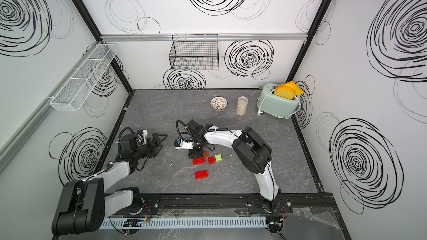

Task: Assemble a heart with lego
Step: Pick up the lego brick from the center of the board.

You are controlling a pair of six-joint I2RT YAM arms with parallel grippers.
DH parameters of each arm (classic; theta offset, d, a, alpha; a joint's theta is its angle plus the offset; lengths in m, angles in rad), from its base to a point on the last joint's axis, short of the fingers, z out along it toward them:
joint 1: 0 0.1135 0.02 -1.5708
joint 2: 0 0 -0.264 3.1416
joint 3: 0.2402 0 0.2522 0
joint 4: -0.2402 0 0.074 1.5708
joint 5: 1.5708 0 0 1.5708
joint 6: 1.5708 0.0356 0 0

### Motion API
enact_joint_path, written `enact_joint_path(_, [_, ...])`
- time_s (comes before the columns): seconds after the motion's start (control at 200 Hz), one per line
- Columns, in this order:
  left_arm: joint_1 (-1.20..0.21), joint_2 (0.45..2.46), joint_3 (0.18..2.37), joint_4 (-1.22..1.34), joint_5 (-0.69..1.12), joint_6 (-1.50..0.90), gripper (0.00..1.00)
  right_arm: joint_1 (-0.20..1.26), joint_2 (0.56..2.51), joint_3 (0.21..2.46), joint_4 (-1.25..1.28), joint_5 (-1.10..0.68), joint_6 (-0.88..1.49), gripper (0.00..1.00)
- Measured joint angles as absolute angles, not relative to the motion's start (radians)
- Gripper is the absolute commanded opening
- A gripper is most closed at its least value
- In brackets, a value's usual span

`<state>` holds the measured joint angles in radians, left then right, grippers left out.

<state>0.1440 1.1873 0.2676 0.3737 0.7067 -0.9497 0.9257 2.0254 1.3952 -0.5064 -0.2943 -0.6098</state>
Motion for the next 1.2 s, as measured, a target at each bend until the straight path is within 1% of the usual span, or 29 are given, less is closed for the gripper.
enact_joint_path(0.065, [0.144,1.187,0.268,0.371,0.707,-0.950,0.97,0.926,2.035,1.396,-0.506,-0.290,-0.611,0.43])
enact_joint_path(0.11, [0.144,1.187,0.268,0.369,0.707,-0.949,0.97,0.926,2.044,1.397,-0.508,-0.285,-0.607,0.37])
enact_joint_path(0.135, [0.144,1.187,0.268,0.368,0.707,-0.949,0.97,0.925,2.048,1.399,-0.508,-0.281,-0.607,0.36])
enact_joint_path(0.25, [0.144,1.187,0.268,0.366,0.707,-0.949,0.97,0.924,2.054,1.413,-0.509,-0.270,-0.603,0.38])
enact_joint_path(0.33, [0.144,1.187,0.268,0.366,0.707,-0.948,0.97,0.919,2.054,1.418,-0.505,-0.265,-0.603,0.43])
enact_joint_path(0.43, [0.144,1.187,0.268,0.366,0.707,-0.945,0.97,0.913,2.054,1.417,-0.504,-0.262,-0.599,0.47])
enact_joint_path(0.635, [0.144,1.187,0.268,0.366,0.706,-0.945,0.97,0.901,2.046,1.390,-0.497,-0.259,-0.599,0.48])
enact_joint_path(0.885, [0.142,1.187,0.268,0.366,0.706,-0.945,0.97,0.899,2.035,1.376,-0.492,-0.253,-0.600,0.38])
enact_joint_path(0.905, [0.142,1.187,0.268,0.366,0.706,-0.945,0.97,0.899,2.035,1.376,-0.492,-0.253,-0.598,0.36])
enact_joint_path(0.951, [0.142,1.187,0.268,0.366,0.706,-0.944,0.97,0.899,2.035,1.376,-0.492,-0.254,-0.600,0.28])
enact_joint_path(0.971, [0.141,1.187,0.268,0.366,0.706,-0.944,0.97,0.899,2.034,1.376,-0.492,-0.254,-0.598,0.27])
enact_joint_path(1.121, [0.115,1.187,0.268,0.366,0.693,-0.942,0.97,0.897,2.016,1.374,-0.496,-0.252,-0.599,0.25])
enact_joint_path(1.201, [0.080,1.191,0.268,0.372,0.680,-0.943,0.97,0.890,1.983,1.370,-0.505,-0.257,-0.598,0.24])
